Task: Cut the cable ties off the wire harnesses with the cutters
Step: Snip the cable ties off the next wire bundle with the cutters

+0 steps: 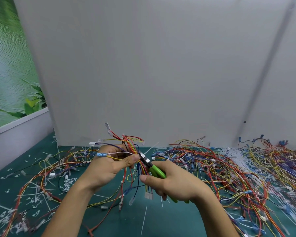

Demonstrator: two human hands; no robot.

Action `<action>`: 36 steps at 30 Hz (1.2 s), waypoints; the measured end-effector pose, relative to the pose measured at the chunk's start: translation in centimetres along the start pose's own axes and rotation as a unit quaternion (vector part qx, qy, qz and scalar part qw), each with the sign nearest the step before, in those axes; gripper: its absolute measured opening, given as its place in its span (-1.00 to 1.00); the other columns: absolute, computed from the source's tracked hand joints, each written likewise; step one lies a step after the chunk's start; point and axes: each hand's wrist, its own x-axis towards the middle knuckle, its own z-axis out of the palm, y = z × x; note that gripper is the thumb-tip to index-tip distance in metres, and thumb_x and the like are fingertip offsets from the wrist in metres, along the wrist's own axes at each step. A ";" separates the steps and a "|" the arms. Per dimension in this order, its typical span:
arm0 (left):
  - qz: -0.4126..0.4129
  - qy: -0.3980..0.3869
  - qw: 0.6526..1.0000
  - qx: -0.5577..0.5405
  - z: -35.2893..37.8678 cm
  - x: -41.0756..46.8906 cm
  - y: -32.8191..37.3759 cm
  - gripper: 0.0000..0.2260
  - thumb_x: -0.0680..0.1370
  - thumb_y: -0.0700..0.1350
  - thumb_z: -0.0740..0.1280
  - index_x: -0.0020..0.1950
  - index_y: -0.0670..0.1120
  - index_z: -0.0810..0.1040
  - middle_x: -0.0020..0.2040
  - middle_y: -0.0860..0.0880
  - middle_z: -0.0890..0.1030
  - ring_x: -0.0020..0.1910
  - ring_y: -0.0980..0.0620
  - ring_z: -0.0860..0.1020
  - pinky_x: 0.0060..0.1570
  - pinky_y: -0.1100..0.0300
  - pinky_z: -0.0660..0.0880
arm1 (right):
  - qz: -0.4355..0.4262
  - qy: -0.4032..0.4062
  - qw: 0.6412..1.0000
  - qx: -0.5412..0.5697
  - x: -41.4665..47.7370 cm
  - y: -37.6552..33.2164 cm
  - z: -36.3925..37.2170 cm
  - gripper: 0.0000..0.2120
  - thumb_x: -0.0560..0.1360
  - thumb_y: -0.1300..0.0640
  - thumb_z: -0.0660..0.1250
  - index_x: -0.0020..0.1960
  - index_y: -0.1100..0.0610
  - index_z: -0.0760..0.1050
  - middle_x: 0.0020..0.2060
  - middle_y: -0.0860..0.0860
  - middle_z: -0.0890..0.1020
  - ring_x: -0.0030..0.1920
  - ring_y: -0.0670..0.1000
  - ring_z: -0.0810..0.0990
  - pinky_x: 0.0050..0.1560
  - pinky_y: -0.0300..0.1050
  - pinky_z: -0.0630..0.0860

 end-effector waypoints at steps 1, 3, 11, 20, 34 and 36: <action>0.000 -0.001 1.000 0.001 0.0 0.0 0.1 -0.86 0.48 0.01 0.50 -0.07 -0.05 0.73 -0.13 -0.12 0.72 -0.12 -0.09 0.69 -0.05 0.16 0.62 | -0.002 -0.002 1.000 -0.001 0.0 0.0 -0.1 -0.61 0.59 -0.19 0.36 0.00 0.16 0.45 -0.31 0.10 0.56 -0.33 0.07 0.59 -0.13 0.27 0.64; 0.004 -0.002 1.000 0.000 0.1 0.0 0.2 -0.89 0.49 -0.01 0.49 -0.09 -0.03 0.72 -0.15 -0.11 0.72 -0.14 -0.06 0.69 -0.08 0.19 0.61 | -0.007 0.004 1.000 -0.003 -0.1 0.0 -0.1 -0.66 0.60 -0.17 0.35 -0.04 0.12 0.45 -0.31 0.09 0.55 -0.35 0.07 0.57 -0.20 0.21 0.63; 0.001 0.001 1.000 -0.024 0.1 -0.1 0.4 -0.85 0.47 0.05 0.52 -0.11 -0.02 0.73 -0.20 -0.09 0.71 -0.17 -0.03 0.67 -0.08 0.18 0.60 | -0.015 0.031 0.999 -0.008 -0.1 0.0 0.1 -0.65 0.59 -0.20 0.35 -0.11 0.08 0.44 -0.36 0.06 0.52 -0.41 0.04 0.52 -0.34 0.01 0.53; -0.009 0.002 0.999 -0.040 0.2 0.0 0.2 -0.87 0.48 0.00 0.50 -0.12 -0.04 0.73 -0.22 -0.10 0.70 -0.19 -0.01 0.66 -0.07 0.21 0.58 | -0.019 0.018 1.000 -0.013 -0.3 -0.1 -0.3 -0.64 0.58 -0.23 0.36 -0.05 0.07 0.46 -0.33 0.03 0.55 -0.37 0.02 0.57 -0.24 0.16 0.62; 0.004 0.009 0.997 -0.073 -0.2 0.3 -0.2 -0.61 0.38 0.20 0.56 -0.08 -0.12 0.71 -0.21 -0.12 0.67 -0.19 -0.04 0.61 -0.06 0.12 0.58 | -0.036 0.041 0.997 -0.047 -0.2 -0.2 0.2 -0.62 0.59 -0.26 0.33 -0.13 0.05 0.47 -0.31 0.09 0.55 -0.40 -0.05 0.41 -0.29 -0.10 0.43; 0.003 0.014 0.997 -0.080 -0.3 0.3 -0.1 -0.60 0.37 0.20 0.57 -0.08 -0.12 0.72 -0.20 -0.11 0.68 -0.19 -0.03 0.62 -0.07 0.17 0.58 | -0.040 0.051 0.996 -0.064 -0.1 -0.2 0.3 -0.63 0.58 -0.28 0.33 -0.15 0.00 0.46 -0.26 0.14 0.57 -0.38 -0.06 0.40 -0.28 -0.09 0.40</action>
